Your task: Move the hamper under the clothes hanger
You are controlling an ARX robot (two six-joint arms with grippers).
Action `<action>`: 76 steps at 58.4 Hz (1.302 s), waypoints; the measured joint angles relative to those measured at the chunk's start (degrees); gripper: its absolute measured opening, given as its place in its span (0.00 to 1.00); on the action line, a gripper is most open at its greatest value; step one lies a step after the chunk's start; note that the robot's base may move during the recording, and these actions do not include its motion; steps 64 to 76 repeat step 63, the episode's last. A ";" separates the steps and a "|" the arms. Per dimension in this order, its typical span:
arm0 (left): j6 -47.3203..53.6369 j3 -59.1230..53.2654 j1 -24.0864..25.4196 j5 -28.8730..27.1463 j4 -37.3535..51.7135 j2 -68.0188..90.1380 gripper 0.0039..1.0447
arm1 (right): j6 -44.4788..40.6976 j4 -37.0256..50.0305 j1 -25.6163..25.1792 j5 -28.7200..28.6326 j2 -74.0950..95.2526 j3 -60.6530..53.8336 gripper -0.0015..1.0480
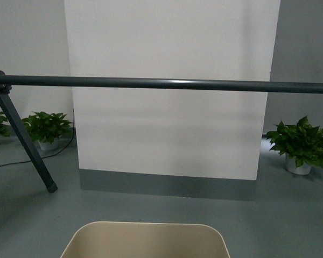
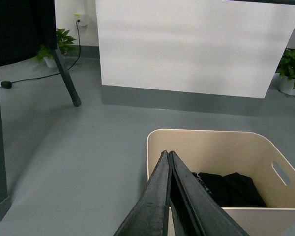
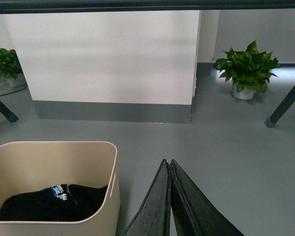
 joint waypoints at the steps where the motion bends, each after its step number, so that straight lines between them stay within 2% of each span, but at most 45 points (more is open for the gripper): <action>1: 0.00 0.02 0.00 0.00 0.00 0.00 0.03 | 0.00 0.00 0.00 0.00 0.00 0.00 0.02; 3: -0.04 0.02 0.00 0.00 0.00 0.00 0.05 | -0.02 0.00 0.00 0.00 0.00 0.00 0.02; 4: 0.00 0.02 0.00 0.00 0.02 0.00 0.10 | -0.02 0.00 0.00 0.00 0.00 0.00 0.04; 18: 0.00 0.02 0.00 0.00 0.00 0.00 0.47 | -0.04 0.00 0.00 0.00 0.00 0.00 0.41; 25: 0.00 0.02 0.00 0.00 0.00 0.00 0.62 | -0.04 0.00 0.00 0.00 0.00 0.00 0.56; 32: 0.00 0.02 0.00 0.02 0.00 0.00 0.86 | -0.02 0.00 0.00 0.00 0.00 0.00 0.78; 36: 0.00 0.00 0.00 0.00 0.00 0.00 0.94 | -0.04 0.00 0.00 0.00 0.00 0.00 0.88; 40: 0.04 0.02 0.00 0.02 0.02 0.00 0.95 | 0.00 0.00 0.00 0.00 0.00 0.00 0.94; 45: 0.04 0.02 0.00 0.00 0.00 0.00 0.94 | -0.02 0.00 0.00 0.00 0.00 0.00 0.92; 76: 0.04 0.02 0.00 0.00 0.00 0.00 0.94 | -0.02 0.00 0.00 0.00 0.00 0.00 0.92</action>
